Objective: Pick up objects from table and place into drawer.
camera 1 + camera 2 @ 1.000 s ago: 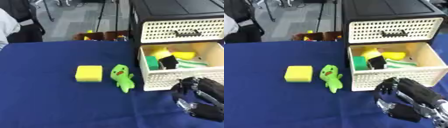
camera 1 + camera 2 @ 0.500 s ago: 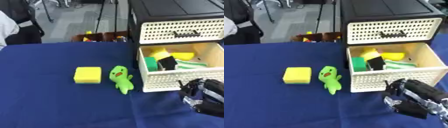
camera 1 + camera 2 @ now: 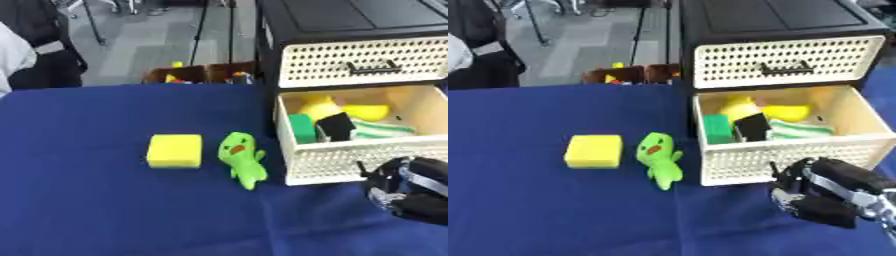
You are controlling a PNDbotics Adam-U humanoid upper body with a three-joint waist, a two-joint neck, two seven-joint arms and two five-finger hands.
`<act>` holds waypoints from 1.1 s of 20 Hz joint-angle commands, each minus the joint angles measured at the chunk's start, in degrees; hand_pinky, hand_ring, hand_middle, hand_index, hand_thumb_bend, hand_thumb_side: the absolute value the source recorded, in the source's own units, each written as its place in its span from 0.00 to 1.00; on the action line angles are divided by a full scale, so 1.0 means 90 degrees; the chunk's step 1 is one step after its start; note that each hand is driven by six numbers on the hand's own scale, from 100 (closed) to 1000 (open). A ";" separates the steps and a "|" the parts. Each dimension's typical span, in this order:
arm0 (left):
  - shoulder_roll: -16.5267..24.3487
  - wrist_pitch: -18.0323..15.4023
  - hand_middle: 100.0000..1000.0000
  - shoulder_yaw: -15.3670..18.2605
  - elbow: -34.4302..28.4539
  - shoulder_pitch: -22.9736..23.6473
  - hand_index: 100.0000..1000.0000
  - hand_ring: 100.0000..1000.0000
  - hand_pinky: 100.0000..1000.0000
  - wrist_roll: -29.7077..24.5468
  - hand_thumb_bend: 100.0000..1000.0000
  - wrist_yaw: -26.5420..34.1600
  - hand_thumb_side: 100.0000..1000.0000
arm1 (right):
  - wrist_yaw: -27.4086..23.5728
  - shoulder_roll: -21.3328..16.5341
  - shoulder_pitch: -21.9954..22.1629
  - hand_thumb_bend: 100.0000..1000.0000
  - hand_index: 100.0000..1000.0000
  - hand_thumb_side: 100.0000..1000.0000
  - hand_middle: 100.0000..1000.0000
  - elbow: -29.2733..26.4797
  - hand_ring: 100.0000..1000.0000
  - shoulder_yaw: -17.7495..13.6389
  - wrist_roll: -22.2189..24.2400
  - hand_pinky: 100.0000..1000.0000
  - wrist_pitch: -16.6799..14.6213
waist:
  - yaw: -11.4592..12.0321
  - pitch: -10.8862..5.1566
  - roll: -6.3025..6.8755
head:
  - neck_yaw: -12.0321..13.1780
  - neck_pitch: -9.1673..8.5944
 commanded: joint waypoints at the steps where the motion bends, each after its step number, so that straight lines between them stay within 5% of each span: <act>1: 0.0046 0.0002 0.67 0.0091 -0.0083 -0.0013 0.87 0.65 0.48 0.0043 0.45 0.0013 0.86 | 0.0006 -0.0097 -0.0138 0.00 0.76 1.00 0.67 -0.0099 0.65 -0.0178 0.0321 0.39 0.0133 | -0.0011 -0.0086 -0.0016 | -0.0022 -0.0077; 10: -0.0043 0.0019 0.67 0.0111 -0.0083 0.0061 0.87 0.65 0.48 0.0071 0.45 0.0066 0.86 | 0.0169 0.0256 -0.0713 0.00 0.79 1.00 0.75 0.0539 0.73 -0.0150 0.1217 0.46 0.0484 | 0.0069 -0.0075 -0.0002 | -0.0083 -0.0134; 13: -0.0058 0.0017 0.67 0.0123 -0.0083 0.0074 0.87 0.65 0.48 0.0079 0.45 0.0074 0.87 | 0.0331 0.0425 -0.0968 0.00 0.79 1.00 0.77 0.0895 0.74 -0.0145 0.1547 0.47 0.0435 | 0.0068 -0.0066 0.0008 | -0.0101 -0.0155; 17: -0.0088 0.0020 0.67 0.0141 -0.0083 0.0106 0.87 0.65 0.49 0.0092 0.44 0.0073 0.87 | 0.0917 0.0644 -0.1368 0.00 0.80 1.00 0.78 0.1225 0.75 -0.0406 0.2774 0.48 0.0291 | 0.0042 -0.0057 0.0019 | -0.0098 -0.0170; 22: -0.0116 0.0002 0.67 0.0139 -0.0083 0.0132 0.87 0.65 0.49 0.0060 0.43 0.0089 0.87 | 0.1302 0.0882 -0.1650 0.00 0.80 1.00 0.79 0.1725 0.76 -0.0491 0.3125 0.49 0.0100 | 0.0047 -0.0045 0.0031 | -0.0116 -0.0217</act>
